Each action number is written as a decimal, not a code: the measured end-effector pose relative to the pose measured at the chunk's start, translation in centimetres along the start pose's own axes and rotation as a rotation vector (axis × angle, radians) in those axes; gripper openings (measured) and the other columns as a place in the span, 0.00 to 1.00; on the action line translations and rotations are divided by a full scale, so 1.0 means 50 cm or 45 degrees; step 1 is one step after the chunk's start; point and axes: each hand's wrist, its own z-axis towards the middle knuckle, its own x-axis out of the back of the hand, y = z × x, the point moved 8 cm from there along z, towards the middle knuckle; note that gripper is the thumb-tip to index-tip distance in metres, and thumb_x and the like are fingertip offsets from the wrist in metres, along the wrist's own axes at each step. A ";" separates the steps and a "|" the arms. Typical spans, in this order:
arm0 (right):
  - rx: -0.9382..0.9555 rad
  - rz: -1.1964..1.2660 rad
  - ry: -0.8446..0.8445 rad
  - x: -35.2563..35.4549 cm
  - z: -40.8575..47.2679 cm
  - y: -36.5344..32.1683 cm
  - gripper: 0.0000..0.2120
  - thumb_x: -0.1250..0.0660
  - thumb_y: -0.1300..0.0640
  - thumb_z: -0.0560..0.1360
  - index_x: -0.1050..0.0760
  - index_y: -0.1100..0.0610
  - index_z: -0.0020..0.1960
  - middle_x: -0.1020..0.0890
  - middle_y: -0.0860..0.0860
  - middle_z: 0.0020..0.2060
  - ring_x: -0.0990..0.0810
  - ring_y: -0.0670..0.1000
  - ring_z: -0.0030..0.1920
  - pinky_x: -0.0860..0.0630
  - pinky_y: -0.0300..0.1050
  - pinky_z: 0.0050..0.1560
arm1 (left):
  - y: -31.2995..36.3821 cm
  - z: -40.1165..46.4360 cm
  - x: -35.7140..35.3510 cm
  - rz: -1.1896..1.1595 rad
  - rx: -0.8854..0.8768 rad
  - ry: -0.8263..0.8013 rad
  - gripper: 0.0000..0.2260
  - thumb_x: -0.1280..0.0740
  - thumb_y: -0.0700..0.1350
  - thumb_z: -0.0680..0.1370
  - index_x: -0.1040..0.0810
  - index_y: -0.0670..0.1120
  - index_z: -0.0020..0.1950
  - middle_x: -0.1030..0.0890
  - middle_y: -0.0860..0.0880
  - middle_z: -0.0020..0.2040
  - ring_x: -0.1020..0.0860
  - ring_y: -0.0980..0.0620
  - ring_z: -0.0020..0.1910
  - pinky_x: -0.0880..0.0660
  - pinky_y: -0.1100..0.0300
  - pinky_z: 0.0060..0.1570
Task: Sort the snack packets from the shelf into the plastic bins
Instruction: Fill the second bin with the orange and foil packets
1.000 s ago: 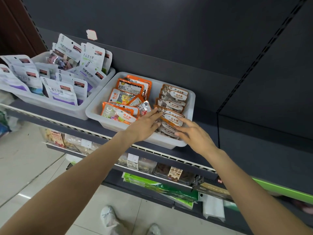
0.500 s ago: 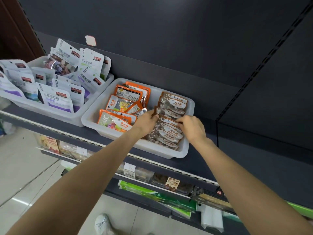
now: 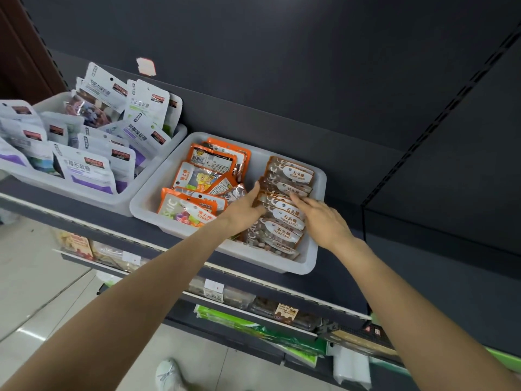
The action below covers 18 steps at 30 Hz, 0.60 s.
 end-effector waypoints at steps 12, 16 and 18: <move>-0.115 0.404 0.124 0.001 -0.014 -0.001 0.27 0.50 0.45 0.82 0.48 0.53 0.77 0.48 0.48 0.77 0.45 0.52 0.76 0.45 0.50 0.75 | 0.029 0.004 0.009 -0.315 0.095 0.070 0.24 0.44 0.50 0.81 0.46 0.57 0.77 0.29 0.45 0.69 0.26 0.44 0.63 0.31 0.46 0.65; -0.107 0.407 0.155 0.001 -0.046 -0.012 0.27 0.52 0.44 0.82 0.53 0.52 0.78 0.51 0.47 0.77 0.49 0.49 0.76 0.50 0.49 0.76 | 0.018 -0.023 0.016 -0.225 0.058 0.127 0.24 0.46 0.49 0.83 0.48 0.51 0.78 0.36 0.46 0.74 0.32 0.44 0.70 0.35 0.49 0.70; -0.059 0.258 0.026 -0.027 -0.056 -0.025 0.28 0.56 0.44 0.82 0.58 0.52 0.78 0.56 0.47 0.77 0.56 0.46 0.77 0.58 0.49 0.75 | 0.009 -0.033 -0.005 -0.238 0.057 0.061 0.23 0.47 0.48 0.83 0.48 0.51 0.78 0.37 0.47 0.75 0.35 0.46 0.71 0.39 0.53 0.71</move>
